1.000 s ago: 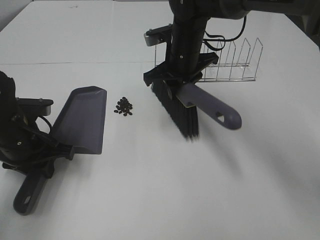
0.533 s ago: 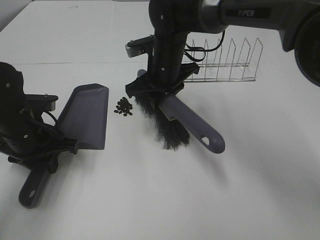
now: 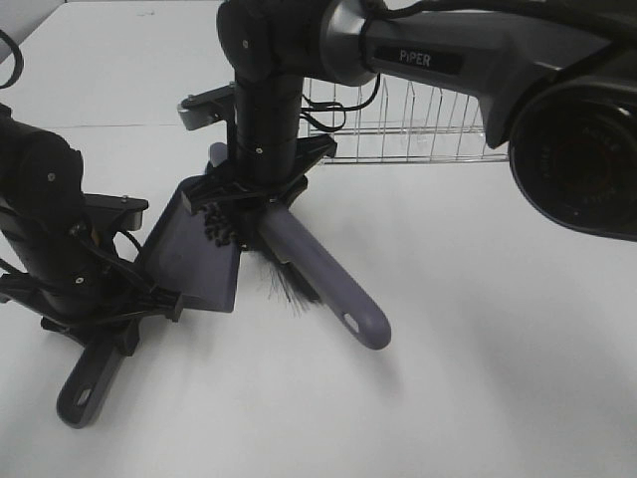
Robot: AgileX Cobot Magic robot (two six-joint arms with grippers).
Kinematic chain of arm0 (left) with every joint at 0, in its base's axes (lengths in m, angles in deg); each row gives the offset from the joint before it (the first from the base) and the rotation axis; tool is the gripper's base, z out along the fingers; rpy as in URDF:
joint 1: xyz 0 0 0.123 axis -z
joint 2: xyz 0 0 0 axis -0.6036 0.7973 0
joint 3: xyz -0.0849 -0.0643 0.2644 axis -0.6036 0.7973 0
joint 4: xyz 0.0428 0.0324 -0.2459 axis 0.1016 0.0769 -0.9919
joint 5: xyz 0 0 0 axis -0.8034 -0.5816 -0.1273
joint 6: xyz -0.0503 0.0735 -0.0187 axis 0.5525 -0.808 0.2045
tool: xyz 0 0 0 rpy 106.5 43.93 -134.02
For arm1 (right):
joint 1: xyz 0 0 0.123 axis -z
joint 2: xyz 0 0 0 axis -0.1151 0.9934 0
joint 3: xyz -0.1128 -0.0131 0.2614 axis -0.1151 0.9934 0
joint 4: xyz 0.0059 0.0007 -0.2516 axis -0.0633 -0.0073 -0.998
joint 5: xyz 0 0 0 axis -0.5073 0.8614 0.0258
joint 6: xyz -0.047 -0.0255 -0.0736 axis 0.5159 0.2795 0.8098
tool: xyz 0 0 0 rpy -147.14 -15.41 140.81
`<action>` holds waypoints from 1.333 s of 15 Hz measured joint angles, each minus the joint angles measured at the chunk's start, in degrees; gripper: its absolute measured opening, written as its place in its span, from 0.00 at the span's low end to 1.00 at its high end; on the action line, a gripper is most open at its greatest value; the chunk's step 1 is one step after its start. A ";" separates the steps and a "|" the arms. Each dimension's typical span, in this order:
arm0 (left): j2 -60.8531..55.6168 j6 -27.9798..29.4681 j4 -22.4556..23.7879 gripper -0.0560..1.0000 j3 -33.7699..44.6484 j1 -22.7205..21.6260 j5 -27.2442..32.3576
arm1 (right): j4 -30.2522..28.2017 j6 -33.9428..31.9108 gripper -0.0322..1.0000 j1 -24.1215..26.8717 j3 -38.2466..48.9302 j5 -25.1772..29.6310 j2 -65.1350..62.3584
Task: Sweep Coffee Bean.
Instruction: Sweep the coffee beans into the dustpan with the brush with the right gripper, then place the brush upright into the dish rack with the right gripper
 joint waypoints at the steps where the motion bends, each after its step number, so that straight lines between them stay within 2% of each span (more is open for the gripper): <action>1: 0.23 0.29 0.00 0.38 -0.29 0.00 0.57 | 6.42 2.06 0.32 -0.40 -2.29 1.66 0.69; 2: 0.23 0.80 0.00 0.38 -0.69 0.00 1.09 | 9.51 3.67 0.32 -0.52 -3.67 2.92 1.03; 3: 0.23 1.03 0.00 0.38 -0.97 0.00 1.66 | 9.28 4.01 0.32 -0.69 -5.27 4.53 1.43; 7: 0.34 2.58 0.92 0.38 -1.66 0.00 3.72 | -11.34 1.78 0.32 -0.11 -10.03 4.87 1.09; 9: 0.34 4.13 2.69 0.38 -1.66 0.00 5.04 | -13.35 1.72 0.32 0.92 -9.97 4.93 0.92; 11: 0.34 5.84 5.84 0.38 -1.66 0.00 6.88 | -13.58 1.72 0.32 2.98 -7.62 4.87 0.80; 14: 0.29 6.36 6.93 0.38 -1.72 0.00 7.68 | -14.21 1.78 0.32 5.79 -4.24 5.44 2.12; 18: 0.29 6.36 6.93 0.38 -1.72 0.00 7.62 | -5.79 6.65 0.32 2.46 -4.30 5.27 5.27; 20: 0.29 6.36 6.88 0.38 -1.72 0.00 7.62 | -4.81 8.31 0.32 -1.09 -5.90 5.33 5.90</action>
